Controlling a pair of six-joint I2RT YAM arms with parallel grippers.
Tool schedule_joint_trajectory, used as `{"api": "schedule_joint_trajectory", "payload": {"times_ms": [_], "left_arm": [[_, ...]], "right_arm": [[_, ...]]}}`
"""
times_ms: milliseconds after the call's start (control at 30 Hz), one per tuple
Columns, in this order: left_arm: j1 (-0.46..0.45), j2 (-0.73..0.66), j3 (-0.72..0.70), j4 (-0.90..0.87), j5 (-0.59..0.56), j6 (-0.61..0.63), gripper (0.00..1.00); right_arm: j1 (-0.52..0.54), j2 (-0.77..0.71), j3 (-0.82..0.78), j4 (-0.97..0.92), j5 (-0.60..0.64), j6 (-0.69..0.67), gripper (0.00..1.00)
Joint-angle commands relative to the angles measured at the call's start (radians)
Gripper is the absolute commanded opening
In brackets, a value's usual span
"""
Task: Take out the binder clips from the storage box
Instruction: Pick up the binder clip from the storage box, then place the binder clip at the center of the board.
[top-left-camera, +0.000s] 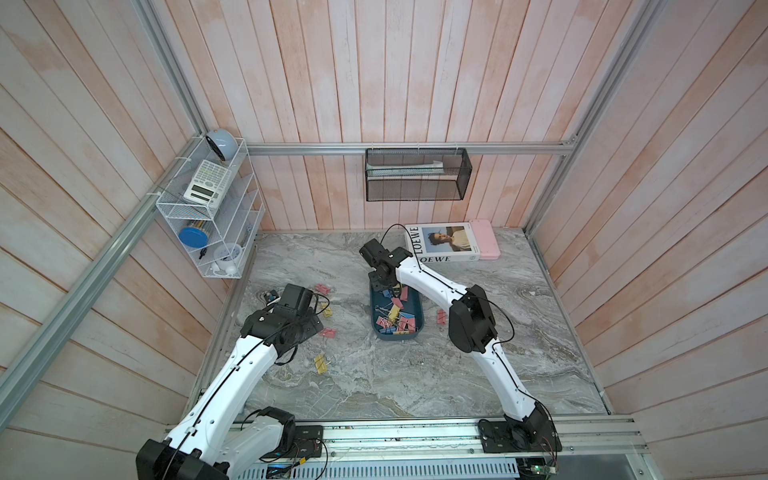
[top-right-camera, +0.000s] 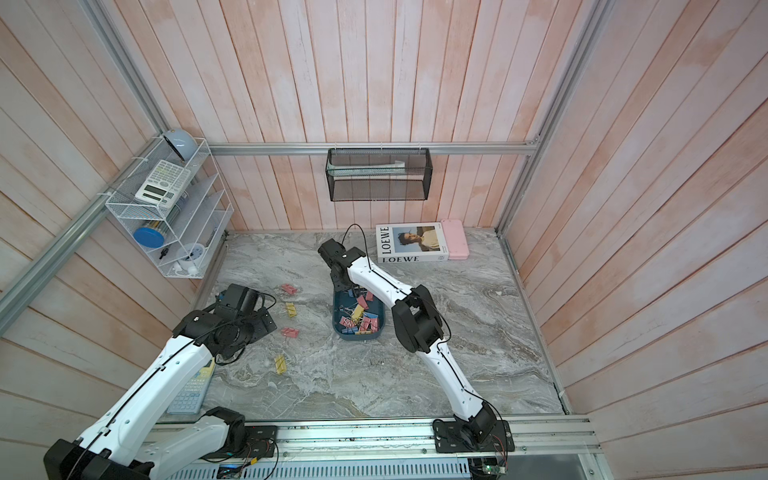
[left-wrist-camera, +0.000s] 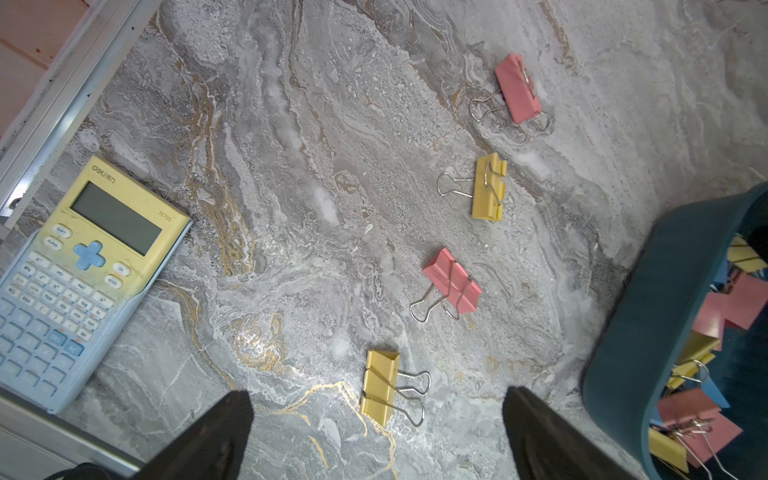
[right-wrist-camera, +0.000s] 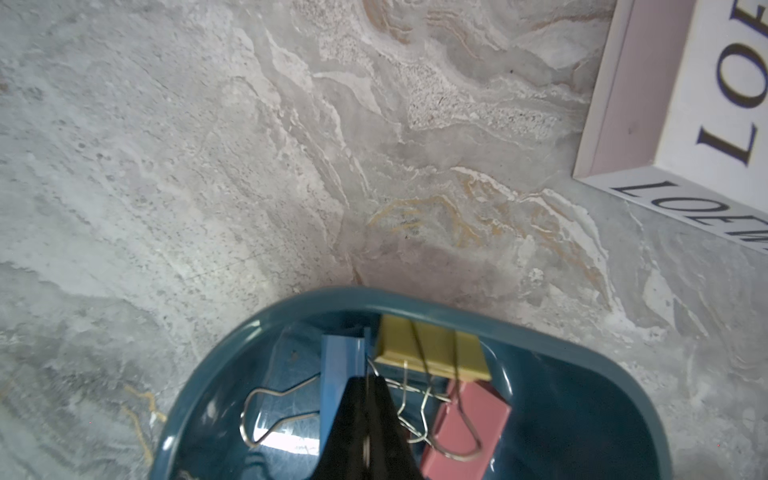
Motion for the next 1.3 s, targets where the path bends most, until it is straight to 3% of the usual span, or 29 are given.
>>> {"api": "schedule_joint_trajectory", "payload": {"times_ms": [0, 333, 567, 767, 933, 1267], "left_arm": [[0.005, 0.006, -0.009, 0.026, 0.02, 0.008, 1.0], [0.005, 0.055, 0.005, 0.089, 0.049, 0.016, 1.0], [0.005, 0.115, 0.038, 0.161, 0.103, 0.023, 1.0], [0.005, 0.148, 0.058, 0.196, 0.141, 0.024, 1.0], [0.005, 0.153, 0.058, 0.203, 0.151, 0.018, 1.0], [0.004, 0.146, 0.06, 0.196, 0.184, 0.012, 1.0]], "right_arm": [[0.018, -0.014, 0.013, -0.099, 0.024, -0.004, 0.0], [0.036, -0.224, -0.073, -0.113, 0.06, -0.006, 0.0], [0.026, -0.435, -0.283, -0.011, 0.274, -0.001, 0.0], [-0.07, -0.533, -0.451, 0.088, 0.336, -0.025, 0.0], [-0.165, -0.522, -0.535, 0.144, 0.338, -0.05, 0.0], [-0.258, -0.338, -0.484, 0.145, 0.341, -0.055, 0.0]]}}
